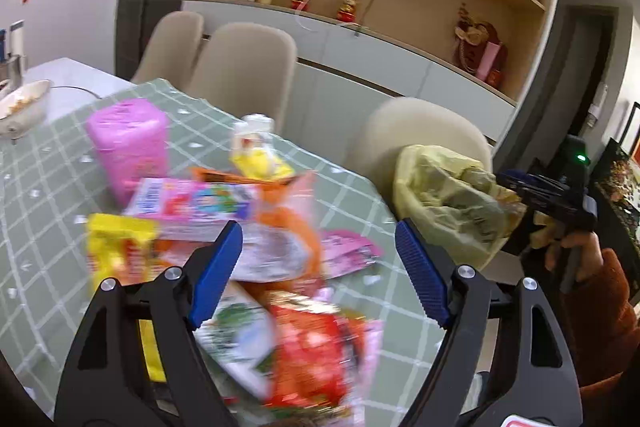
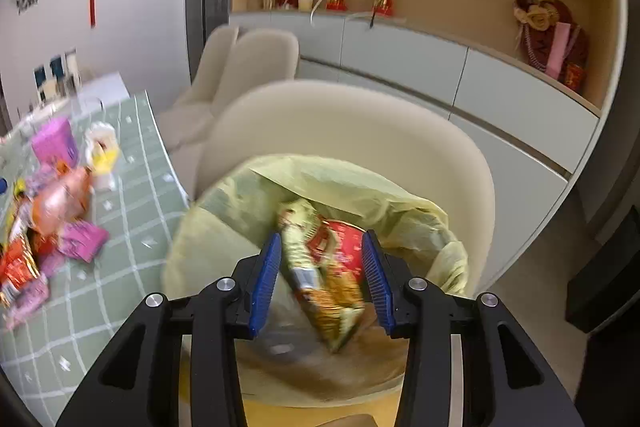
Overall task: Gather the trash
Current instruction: 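Grasp the yellow wafer packet with the left tool while the right tool reaches the pile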
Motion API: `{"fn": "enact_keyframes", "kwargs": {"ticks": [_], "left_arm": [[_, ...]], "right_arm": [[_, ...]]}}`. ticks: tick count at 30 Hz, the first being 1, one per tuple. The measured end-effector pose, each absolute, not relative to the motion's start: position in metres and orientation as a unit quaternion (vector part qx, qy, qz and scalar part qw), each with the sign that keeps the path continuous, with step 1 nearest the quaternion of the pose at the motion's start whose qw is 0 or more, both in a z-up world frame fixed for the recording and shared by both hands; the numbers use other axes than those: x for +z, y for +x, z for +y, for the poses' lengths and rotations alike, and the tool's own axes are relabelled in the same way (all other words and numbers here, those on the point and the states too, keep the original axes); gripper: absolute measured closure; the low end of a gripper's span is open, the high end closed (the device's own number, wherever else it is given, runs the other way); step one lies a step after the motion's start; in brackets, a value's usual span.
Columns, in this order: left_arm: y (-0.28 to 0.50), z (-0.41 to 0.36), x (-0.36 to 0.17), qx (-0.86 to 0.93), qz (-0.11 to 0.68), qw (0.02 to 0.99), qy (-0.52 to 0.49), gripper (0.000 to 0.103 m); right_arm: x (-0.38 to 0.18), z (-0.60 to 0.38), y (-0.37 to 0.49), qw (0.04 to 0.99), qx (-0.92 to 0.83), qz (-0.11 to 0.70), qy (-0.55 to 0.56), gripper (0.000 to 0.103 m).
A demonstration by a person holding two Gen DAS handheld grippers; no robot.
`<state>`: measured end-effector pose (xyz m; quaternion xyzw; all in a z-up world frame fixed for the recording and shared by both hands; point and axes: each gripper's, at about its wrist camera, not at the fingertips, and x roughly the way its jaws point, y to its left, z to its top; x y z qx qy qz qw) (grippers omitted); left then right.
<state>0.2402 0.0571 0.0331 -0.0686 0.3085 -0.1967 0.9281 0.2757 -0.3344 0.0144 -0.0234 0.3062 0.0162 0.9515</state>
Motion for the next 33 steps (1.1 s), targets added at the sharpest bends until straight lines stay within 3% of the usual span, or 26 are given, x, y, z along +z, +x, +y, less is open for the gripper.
{"fn": "enact_keyframes", "kwargs": {"ticks": [3, 8, 16, 25, 28, 31, 33], "left_arm": [[0.237, 0.085, 0.033, -0.179, 0.306, 0.932, -0.076, 0.028], [0.234, 0.141, 0.033, -0.136, 0.294, 0.942, -0.089, 0.028], [0.245, 0.2, 0.017, -0.112, 0.341, 0.926, -0.119, 0.028], [0.275, 0.168, -0.031, -0.142, 0.41, 0.897, -0.08, 0.028], [0.278, 0.165, -0.041, -0.152, 0.426, 0.888, -0.086, 0.051], [0.27, 0.172, -0.037, -0.161, 0.419, 0.887, -0.107, 0.064], [0.265, 0.177, -0.031, -0.164, 0.41, 0.889, -0.117, 0.066]], "right_arm": [[0.015, -0.313, 0.262, 0.96, 0.026, 0.28, -0.004, 0.06], [0.012, -0.272, 0.245, 0.963, 0.086, 0.255, 0.029, 0.041], [-0.007, -0.193, 0.241, 0.942, 0.138, 0.304, -0.014, 0.041], [-0.023, -0.152, 0.227, 0.929, 0.186, 0.319, 0.001, 0.041], [-0.022, -0.138, 0.221, 0.928, 0.185, 0.322, -0.005, 0.041], [-0.022, -0.129, 0.211, 0.926, 0.196, 0.322, -0.005, 0.041], [-0.023, -0.124, 0.206, 0.925, 0.199, 0.324, -0.002, 0.041]]}}
